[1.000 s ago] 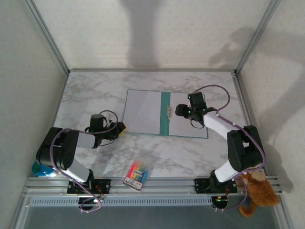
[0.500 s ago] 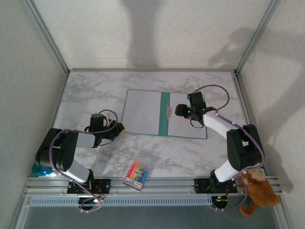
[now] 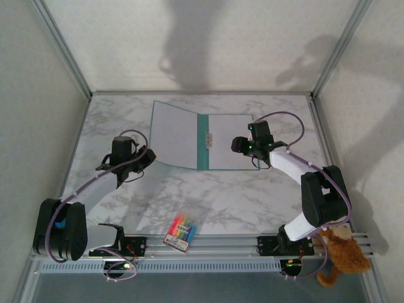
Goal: Put the files into the folder
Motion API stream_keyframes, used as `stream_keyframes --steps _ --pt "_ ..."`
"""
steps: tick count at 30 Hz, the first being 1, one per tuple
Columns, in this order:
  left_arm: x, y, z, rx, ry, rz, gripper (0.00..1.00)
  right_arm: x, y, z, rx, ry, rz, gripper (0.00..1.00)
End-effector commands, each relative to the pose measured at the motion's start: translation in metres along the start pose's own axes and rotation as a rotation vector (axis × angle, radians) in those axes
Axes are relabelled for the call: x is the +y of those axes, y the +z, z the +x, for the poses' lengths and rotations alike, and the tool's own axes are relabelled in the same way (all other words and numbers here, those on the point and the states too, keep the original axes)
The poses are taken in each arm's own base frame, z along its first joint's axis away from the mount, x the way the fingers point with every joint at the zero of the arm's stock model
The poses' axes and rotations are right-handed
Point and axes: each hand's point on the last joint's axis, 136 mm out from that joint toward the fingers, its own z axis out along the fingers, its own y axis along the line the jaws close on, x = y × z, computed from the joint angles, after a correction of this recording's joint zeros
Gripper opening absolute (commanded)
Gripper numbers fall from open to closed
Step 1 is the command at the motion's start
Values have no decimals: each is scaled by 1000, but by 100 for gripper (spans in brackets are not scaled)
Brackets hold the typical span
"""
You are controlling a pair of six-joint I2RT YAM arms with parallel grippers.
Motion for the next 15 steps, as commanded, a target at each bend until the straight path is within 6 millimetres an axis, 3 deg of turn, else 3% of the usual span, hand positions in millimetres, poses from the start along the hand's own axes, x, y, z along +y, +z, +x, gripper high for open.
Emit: stream_keyframes --steps 1,15 --pt "16 -23 -17 -41 52 -187 5 4 -5 -4 -16 5 -16 63" --pt "0 -77 -58 -18 225 -436 4 5 -3 -3 1 9 -21 63"
